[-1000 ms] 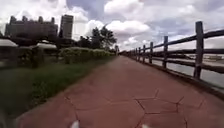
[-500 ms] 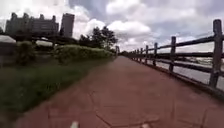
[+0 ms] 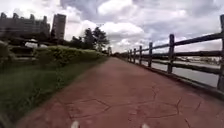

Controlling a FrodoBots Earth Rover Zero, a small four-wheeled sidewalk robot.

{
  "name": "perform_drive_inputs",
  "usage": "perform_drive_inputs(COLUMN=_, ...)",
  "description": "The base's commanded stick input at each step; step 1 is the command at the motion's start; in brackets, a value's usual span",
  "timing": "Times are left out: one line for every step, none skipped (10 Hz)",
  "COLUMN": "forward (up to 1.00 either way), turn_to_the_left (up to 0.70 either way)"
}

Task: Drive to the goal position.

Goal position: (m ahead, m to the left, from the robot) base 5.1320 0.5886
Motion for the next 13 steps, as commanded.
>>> perform_drive_inputs(forward=1.00, turn_to_the_left=-0.13)
perform_drive_inputs(forward=1.00, turn_to_the_left=-0.27)
perform_drive_inputs(forward=1.00, turn_to_the_left=-0.13)
perform_drive_inputs(forward=1.00, turn_to_the_left=0.00)
perform_drive_inputs(forward=1.00, turn_to_the_left=0.00)
perform_drive_inputs(forward=1.00, turn_to_the_left=0.00)
perform_drive_inputs(forward=1.00, turn_to_the_left=0.00)
perform_drive_inputs(forward=1.00, turn_to_the_left=0.00)
perform_drive_inputs(forward=1.00, turn_to_the_left=0.00)
perform_drive_inputs(forward=1.00, turn_to_the_left=0.00)
perform_drive_inputs(forward=1.00, turn_to_the_left=0.00)
perform_drive_inputs(forward=1.00, turn_to_the_left=0.00)
perform_drive_inputs(forward=1.00, turn_to_the_left=0.00)
